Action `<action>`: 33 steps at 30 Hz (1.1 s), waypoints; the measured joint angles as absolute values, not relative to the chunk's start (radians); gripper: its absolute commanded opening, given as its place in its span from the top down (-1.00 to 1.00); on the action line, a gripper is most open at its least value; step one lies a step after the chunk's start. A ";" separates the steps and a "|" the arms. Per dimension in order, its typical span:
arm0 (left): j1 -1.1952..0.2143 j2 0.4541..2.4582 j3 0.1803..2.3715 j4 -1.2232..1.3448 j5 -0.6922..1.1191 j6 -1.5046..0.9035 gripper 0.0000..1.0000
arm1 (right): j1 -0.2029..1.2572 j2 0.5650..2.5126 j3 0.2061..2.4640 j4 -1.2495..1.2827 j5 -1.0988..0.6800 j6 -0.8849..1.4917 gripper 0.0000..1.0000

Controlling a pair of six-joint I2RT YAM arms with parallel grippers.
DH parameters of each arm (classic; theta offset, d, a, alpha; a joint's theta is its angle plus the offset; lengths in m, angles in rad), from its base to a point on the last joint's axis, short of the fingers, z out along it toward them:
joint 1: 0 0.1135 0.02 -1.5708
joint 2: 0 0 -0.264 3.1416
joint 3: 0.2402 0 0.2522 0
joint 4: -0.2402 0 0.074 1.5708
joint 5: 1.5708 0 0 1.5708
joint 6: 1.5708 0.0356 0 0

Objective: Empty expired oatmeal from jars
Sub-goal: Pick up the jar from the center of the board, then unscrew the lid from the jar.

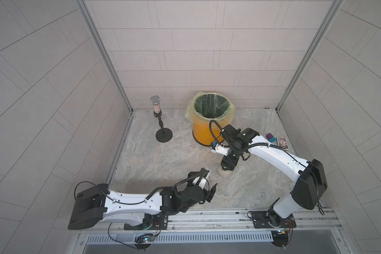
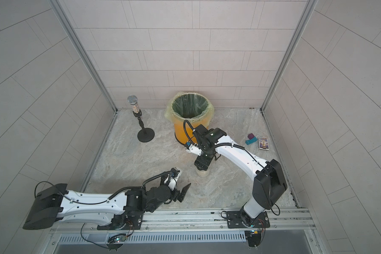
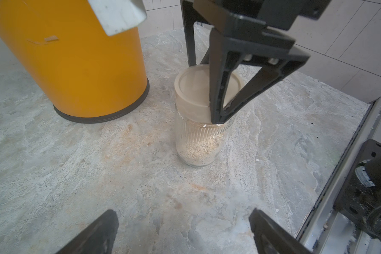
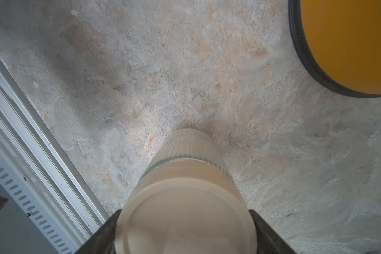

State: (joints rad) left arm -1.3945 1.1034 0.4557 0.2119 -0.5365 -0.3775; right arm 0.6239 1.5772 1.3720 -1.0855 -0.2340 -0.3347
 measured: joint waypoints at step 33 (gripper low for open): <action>-1.372 1.690 0.445 1.022 -0.550 -0.207 -1.00 | 0.521 1.673 1.554 -1.240 -0.435 -0.302 0.66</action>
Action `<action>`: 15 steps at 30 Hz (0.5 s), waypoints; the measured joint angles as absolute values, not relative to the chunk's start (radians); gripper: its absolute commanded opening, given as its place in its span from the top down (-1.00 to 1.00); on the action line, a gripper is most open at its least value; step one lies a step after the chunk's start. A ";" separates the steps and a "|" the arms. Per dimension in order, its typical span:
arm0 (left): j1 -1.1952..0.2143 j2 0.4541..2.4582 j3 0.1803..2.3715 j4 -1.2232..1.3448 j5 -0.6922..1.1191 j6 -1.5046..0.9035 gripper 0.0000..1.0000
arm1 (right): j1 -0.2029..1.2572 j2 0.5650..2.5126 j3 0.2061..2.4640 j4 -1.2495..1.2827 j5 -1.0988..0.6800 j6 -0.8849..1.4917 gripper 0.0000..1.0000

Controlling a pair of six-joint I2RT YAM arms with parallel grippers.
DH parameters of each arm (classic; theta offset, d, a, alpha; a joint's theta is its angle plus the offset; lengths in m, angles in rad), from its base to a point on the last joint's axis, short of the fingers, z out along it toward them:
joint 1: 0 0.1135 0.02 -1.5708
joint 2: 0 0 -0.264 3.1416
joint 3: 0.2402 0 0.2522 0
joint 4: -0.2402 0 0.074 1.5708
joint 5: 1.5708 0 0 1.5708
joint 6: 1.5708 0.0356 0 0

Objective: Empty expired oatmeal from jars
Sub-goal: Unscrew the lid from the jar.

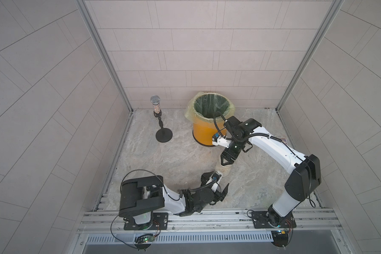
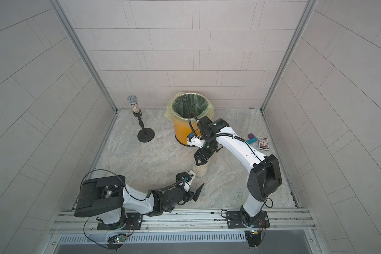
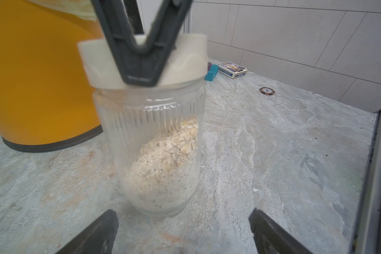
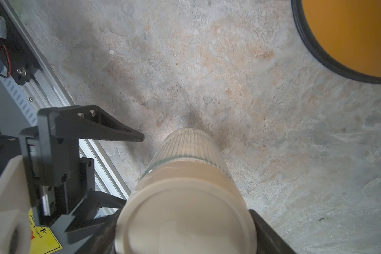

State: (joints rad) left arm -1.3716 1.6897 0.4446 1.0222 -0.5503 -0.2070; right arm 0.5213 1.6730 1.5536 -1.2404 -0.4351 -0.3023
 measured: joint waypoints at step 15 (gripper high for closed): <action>-1.300 1.806 0.458 1.203 -0.545 -0.193 -0.98 | 0.516 1.695 1.571 -1.291 -0.519 -0.302 0.66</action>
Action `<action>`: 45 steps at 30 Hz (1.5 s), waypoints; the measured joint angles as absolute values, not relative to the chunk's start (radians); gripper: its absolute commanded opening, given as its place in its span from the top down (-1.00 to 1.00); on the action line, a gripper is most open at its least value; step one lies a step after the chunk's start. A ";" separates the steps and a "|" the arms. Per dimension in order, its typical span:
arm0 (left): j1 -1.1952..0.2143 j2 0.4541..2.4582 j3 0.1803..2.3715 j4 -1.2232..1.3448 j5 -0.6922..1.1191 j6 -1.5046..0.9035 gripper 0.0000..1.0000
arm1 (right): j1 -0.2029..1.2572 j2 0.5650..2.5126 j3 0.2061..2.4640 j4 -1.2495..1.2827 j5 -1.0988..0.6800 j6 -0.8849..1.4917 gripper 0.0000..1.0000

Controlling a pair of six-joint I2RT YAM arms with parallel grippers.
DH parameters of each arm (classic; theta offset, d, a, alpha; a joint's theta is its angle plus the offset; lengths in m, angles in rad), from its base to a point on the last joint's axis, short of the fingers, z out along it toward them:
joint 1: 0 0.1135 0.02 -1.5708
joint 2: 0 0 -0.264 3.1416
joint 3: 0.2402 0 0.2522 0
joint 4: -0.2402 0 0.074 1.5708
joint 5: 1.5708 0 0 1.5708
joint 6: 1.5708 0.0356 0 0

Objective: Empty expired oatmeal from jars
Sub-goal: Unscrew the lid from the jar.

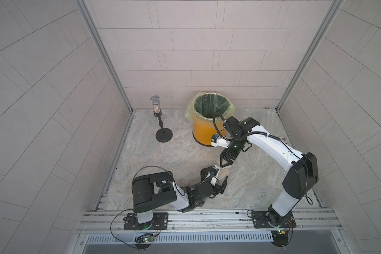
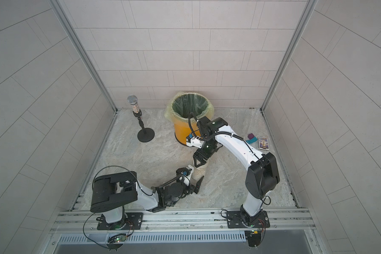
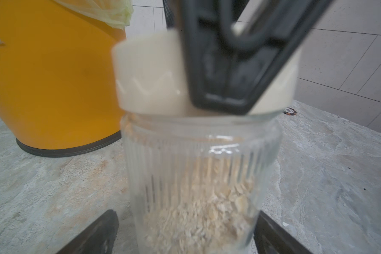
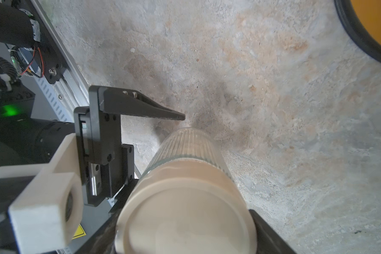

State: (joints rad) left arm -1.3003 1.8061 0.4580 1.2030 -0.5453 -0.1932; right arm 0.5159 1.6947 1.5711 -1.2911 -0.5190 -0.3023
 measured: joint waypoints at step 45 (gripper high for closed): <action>-1.216 1.578 0.474 0.905 -0.268 -0.205 1.00 | 0.500 1.711 1.580 -1.375 -0.640 -0.474 0.52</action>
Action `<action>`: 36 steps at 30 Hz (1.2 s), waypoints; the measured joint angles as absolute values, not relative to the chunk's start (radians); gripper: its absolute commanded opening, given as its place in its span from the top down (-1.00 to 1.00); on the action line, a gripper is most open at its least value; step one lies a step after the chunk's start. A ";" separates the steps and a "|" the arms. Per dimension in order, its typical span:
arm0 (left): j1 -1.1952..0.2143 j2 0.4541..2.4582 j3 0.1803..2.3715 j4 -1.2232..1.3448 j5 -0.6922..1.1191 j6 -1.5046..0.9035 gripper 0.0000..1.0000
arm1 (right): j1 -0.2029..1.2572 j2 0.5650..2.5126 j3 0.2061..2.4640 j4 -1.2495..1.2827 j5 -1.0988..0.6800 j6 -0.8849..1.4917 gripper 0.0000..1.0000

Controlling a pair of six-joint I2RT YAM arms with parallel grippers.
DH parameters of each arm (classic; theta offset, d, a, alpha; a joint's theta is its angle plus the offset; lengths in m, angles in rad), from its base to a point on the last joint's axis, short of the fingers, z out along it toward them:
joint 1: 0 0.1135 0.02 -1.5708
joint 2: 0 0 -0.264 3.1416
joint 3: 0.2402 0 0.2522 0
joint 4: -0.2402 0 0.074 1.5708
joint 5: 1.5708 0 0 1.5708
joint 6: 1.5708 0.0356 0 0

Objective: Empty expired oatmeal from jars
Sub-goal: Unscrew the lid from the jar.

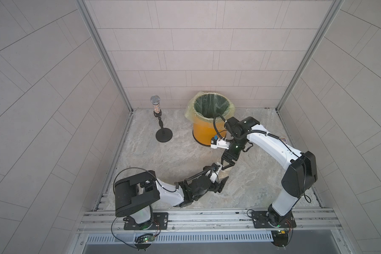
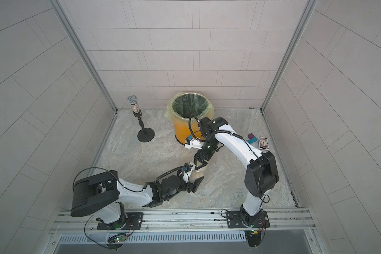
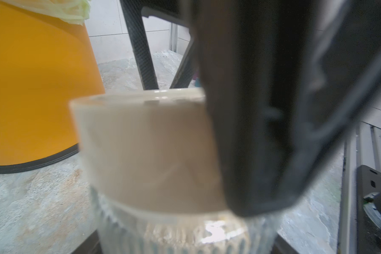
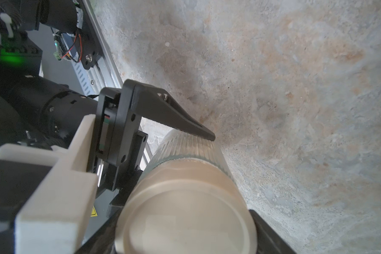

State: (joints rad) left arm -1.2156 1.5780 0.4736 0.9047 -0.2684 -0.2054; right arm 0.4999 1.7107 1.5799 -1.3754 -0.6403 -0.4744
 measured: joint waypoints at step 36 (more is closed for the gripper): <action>-1.196 1.383 0.502 0.661 -0.206 -0.182 1.00 | 0.503 1.675 1.641 -1.388 -0.639 -0.327 -0.96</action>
State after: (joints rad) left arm -1.1957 1.3834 0.5018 0.6605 -0.2062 -0.1822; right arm 0.5034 1.6752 1.6409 -1.3876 -0.6388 -0.3267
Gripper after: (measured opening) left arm 0.850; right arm 0.986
